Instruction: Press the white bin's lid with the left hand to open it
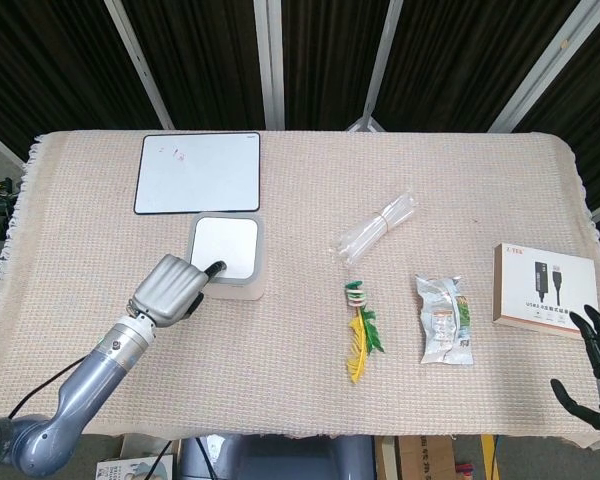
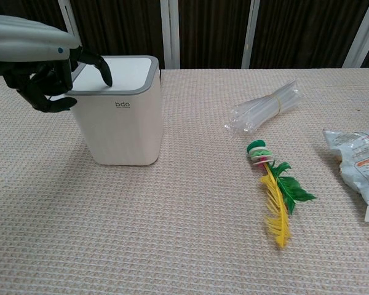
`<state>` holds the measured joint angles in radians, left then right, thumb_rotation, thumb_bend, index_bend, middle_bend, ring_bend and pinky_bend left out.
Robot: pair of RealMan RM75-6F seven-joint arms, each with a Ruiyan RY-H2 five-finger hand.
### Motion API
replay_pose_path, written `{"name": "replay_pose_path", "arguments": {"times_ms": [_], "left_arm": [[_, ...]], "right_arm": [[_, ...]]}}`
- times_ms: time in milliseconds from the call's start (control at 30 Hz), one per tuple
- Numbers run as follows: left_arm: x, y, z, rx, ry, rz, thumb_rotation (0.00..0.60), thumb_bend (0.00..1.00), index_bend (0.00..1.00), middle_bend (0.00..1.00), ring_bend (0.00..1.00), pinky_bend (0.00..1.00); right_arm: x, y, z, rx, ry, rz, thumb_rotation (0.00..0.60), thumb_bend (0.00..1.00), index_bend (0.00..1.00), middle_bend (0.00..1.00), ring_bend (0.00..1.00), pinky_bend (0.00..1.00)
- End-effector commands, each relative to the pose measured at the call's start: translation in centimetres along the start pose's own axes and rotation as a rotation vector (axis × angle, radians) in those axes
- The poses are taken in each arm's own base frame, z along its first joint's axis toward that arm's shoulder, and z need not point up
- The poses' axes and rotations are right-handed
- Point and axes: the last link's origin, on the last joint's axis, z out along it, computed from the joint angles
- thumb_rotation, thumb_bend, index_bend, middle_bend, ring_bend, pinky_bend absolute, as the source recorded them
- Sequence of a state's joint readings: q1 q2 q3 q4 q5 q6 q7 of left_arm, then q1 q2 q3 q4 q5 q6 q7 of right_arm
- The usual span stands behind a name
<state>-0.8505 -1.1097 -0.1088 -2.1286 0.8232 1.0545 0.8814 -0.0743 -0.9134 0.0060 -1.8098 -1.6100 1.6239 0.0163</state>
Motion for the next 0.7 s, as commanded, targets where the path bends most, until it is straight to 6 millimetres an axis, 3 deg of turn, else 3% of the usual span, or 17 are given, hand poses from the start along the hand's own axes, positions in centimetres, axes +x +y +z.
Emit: {"name": "replay_pose_path", "arguments": {"times_ms": [33, 267, 333, 433, 567, 700], "left_arm": [[0.0, 0.4, -0.1, -0.009, 0.004, 0.016, 0.6, 0.65, 0.26, 0.88, 0.74, 0.64], [1.8, 0.7, -1.3, 0.001, 0.093, 0.021, 0.6, 0.64, 0.27, 0.87, 0.73, 0.64], [2.5, 0.6, -1.8, 0.014, 0.128, 0.015, 0.6, 0.6, 0.27, 0.84, 0.7, 0.64], [4.1, -0.1, -3.0, 0.059, 0.221, -0.019, 0.6, 0.48, 0.26, 0.71, 0.6, 0.59], [4.9, -1.9, -5.7, 0.173, 0.32, -0.075, 0.6, 0.36, 0.25, 0.46, 0.33, 0.37], [3.7, -4.1, -9.0, 0.298, 0.353, -0.07, 0.6, 0.27, 0.24, 0.32, 0.18, 0.2]], "right_arm": [[0.0, 0.0, 0.0, 0.001, -0.001, 0.0, 0.6, 0.27, 0.12, 0.06, 0.02, 0.01], [0.1, 0.1, 0.0, -0.004, 0.002, 0.002, 0.6, 0.27, 0.12, 0.06, 0.02, 0.01], [0.1, 0.1, 0.0, -0.003, 0.002, 0.003, 0.6, 0.27, 0.12, 0.06, 0.02, 0.01], [0.1, 0.1, 0.0, 0.0, 0.001, 0.004, 0.6, 0.27, 0.12, 0.06, 0.02, 0.01], [0.1, 0.1, -0.1, 0.002, 0.0, 0.001, 0.6, 0.27, 0.12, 0.06, 0.02, 0.01], [0.0, 0.0, 0.0, 0.0, -0.002, -0.004, 0.6, 0.27, 0.12, 0.06, 0.02, 0.01]]}}
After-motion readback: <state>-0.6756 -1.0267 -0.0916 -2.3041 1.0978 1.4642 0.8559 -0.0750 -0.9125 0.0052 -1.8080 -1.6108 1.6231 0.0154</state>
